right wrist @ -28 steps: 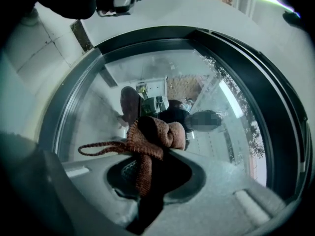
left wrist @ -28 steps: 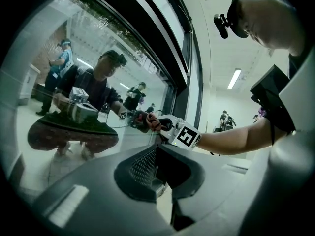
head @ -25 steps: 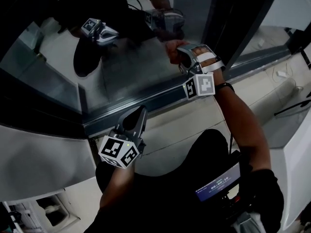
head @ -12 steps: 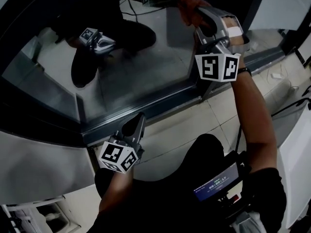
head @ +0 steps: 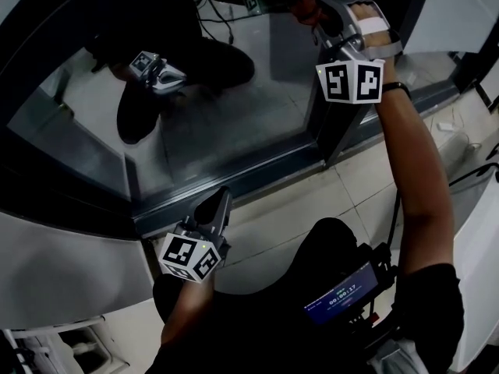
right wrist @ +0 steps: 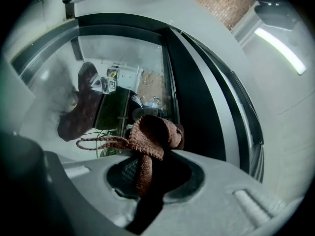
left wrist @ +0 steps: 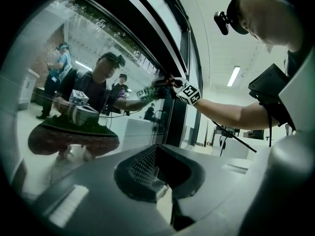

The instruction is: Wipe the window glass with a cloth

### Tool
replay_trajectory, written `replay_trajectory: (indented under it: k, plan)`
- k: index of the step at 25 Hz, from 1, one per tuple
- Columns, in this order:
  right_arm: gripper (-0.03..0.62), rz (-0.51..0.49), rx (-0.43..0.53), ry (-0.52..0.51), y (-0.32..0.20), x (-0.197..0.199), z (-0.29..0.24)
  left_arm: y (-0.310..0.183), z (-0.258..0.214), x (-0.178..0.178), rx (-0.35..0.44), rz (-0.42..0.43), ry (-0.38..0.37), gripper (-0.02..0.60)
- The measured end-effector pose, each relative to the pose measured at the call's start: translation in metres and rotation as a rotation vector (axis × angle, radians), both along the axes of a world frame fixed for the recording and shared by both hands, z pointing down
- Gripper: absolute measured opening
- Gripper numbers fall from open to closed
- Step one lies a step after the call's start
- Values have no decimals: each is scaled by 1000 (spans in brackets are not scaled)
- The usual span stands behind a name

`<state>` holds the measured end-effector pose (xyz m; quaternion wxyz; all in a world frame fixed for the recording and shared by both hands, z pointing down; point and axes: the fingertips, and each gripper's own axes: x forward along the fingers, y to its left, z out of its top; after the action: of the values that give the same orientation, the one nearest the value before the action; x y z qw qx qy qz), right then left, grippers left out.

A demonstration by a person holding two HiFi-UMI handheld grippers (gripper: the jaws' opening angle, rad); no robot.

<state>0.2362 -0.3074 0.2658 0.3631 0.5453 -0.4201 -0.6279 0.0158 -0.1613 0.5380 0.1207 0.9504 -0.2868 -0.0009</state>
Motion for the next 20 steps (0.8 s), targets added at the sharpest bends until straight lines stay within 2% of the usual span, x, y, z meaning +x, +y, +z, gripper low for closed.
replay_trajectory:
  k: [7,20]
  plan:
    - [41,4,-35,0,0,0,26,2,1,5,1,18,14,17]
    - [40,-11,-135,-50,0,4,117,-1,7,6,-18,19,1,17]
